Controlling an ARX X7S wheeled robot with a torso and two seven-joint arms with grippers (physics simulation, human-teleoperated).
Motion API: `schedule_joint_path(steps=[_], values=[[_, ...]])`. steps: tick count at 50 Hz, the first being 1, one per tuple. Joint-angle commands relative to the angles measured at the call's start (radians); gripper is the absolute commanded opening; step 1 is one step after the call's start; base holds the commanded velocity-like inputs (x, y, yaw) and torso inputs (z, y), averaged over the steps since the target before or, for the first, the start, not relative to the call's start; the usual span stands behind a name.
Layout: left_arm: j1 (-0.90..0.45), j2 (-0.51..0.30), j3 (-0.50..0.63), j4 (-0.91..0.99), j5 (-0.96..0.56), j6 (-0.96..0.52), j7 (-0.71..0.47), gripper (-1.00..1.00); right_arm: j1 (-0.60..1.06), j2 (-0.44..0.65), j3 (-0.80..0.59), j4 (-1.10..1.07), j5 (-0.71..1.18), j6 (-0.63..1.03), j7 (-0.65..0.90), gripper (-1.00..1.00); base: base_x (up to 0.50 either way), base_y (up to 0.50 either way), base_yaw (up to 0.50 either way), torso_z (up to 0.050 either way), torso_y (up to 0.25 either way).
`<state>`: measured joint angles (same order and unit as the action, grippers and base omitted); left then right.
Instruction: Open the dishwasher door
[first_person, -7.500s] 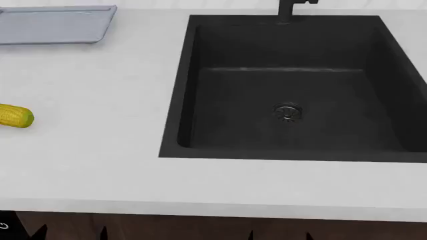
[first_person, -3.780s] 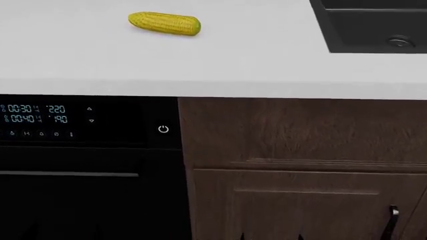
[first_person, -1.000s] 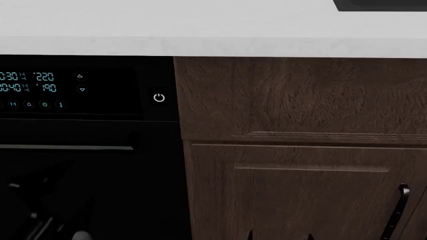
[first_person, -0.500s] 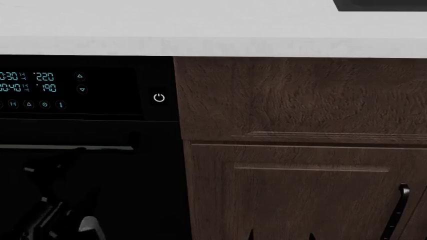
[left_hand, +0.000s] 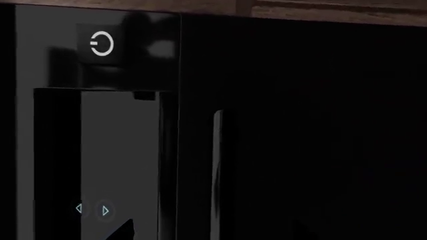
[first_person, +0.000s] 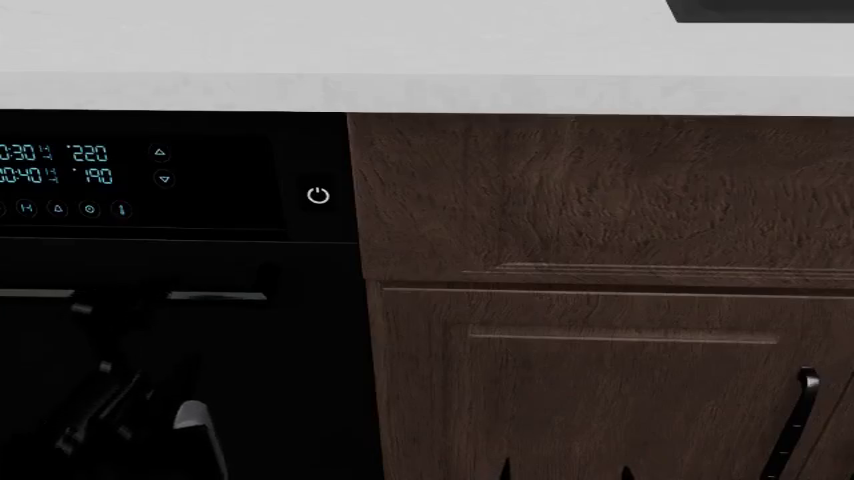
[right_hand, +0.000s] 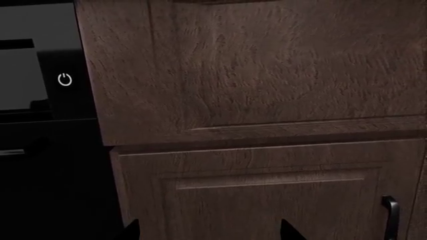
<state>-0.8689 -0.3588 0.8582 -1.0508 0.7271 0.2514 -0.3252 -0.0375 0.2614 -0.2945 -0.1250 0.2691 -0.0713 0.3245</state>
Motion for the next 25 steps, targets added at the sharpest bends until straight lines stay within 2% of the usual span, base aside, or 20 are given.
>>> schedule_joint_path(steps=[1, 11, 25], values=[[-0.108, 0.077, 0.053, -0.252, 0.020, 0.088, -0.070, 1.00, 0.004, 0.004, -0.002, -0.001, 0.004, 0.003, 0.005, 1.00, 0.00, 0.00, 0.00, 0.000, 0.000], [-0.128, 0.080, 0.148, -0.257, -0.052, 0.062, -0.063, 1.00, 0.002, 0.008, -0.004, 0.000, 0.006, 0.000, 0.009, 1.00, 0.00, 0.00, 0.00, 0.000, 0.000], [-0.182, 0.080, 0.416, -0.258, -0.277, -0.006, -0.072, 1.00, 0.005, 0.011, -0.007, -0.002, 0.008, 0.001, 0.016, 1.00, 0.00, 0.00, 0.00, 0.000, 0.000]])
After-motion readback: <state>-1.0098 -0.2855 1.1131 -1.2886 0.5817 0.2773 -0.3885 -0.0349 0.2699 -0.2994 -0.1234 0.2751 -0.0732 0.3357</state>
